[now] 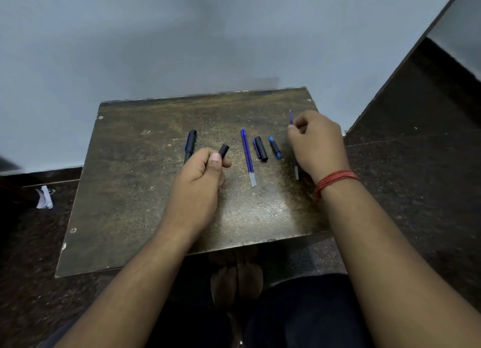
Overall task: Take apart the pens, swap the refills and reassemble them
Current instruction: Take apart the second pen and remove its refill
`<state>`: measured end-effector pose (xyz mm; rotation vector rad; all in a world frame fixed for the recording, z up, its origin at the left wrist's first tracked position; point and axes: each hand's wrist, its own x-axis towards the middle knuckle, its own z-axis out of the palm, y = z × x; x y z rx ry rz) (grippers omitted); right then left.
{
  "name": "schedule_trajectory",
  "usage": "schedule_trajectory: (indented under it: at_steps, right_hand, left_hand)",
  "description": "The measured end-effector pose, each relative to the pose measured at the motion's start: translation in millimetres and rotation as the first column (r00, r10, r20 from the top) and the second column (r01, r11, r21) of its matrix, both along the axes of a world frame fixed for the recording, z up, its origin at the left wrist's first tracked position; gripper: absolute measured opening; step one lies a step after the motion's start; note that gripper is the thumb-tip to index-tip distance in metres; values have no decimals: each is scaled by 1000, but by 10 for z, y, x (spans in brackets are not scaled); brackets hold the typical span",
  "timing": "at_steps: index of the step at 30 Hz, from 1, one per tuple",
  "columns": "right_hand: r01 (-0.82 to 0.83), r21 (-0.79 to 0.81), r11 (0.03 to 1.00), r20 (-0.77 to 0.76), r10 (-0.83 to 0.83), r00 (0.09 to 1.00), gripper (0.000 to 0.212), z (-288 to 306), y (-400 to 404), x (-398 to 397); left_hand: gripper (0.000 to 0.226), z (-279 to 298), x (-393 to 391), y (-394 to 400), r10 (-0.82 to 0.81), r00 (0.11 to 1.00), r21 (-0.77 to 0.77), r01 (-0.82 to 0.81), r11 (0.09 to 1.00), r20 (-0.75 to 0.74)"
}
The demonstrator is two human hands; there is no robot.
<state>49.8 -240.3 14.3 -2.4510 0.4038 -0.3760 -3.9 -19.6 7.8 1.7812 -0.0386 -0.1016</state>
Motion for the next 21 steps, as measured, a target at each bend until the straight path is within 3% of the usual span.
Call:
schedule_trajectory:
  at_steps: [7,21]
  right_hand:
    - [-41,-151,988,-120,23,992,11,-14,73,-7]
    - [-11,-116,993,-155,-7,988,13,12,88,3]
  left_hand:
    - [31,-4,-4,8,-15,1000,-19,15,1000,-11]
    - [31,-11,0,20,-21,1000,-13,21,1000,-14]
